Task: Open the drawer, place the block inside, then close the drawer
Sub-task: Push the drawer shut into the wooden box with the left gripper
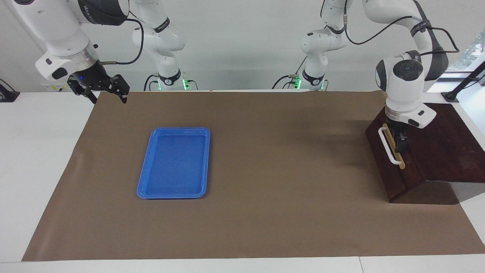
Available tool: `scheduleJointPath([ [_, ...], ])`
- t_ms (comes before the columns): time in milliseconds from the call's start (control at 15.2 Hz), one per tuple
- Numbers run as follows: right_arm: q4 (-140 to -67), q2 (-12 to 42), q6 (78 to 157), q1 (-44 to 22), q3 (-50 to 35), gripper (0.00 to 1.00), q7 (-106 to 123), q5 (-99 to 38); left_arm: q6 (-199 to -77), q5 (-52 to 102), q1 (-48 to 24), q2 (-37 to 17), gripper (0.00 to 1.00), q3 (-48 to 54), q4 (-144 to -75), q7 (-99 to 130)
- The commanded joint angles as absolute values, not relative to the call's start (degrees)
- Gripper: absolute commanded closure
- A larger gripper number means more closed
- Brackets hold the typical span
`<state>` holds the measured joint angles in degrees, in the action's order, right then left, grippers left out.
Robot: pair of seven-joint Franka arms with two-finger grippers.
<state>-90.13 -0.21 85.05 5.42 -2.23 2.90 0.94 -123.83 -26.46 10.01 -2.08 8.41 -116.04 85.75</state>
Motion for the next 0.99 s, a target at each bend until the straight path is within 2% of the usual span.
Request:
scheduleJointPath([
  [0, -90.79, -0.88, 85.69, 5.71, -2.64, 0.0, 4.13, 1.93, -117.62, -23.32, 7.84, -0.62, 0.0, 9.05, -112.34, 81.75],
  [264, -90.79, -0.88, 85.69, 5.71, -2.64, 0.0, 4.13, 1.93, -108.31, -11.98, 4.49, 0.7, 0.0, 9.14, -102.95, 67.89],
  [660, -90.79, -0.88, 85.61, 5.8, -2.64, 0.0, 4.13, 1.85, -90.03, -1.95, 4.39, 0.79, 0.0, 9.14, -90.46, 35.74],
  [924, -90.79, -0.88, 85.61, 5.89, -2.64, 0.0, 4.22, 1.41, -83.07, 0.35, 6.15, 2.11, 0.0, 7.65, -90.09, 9.19],
])
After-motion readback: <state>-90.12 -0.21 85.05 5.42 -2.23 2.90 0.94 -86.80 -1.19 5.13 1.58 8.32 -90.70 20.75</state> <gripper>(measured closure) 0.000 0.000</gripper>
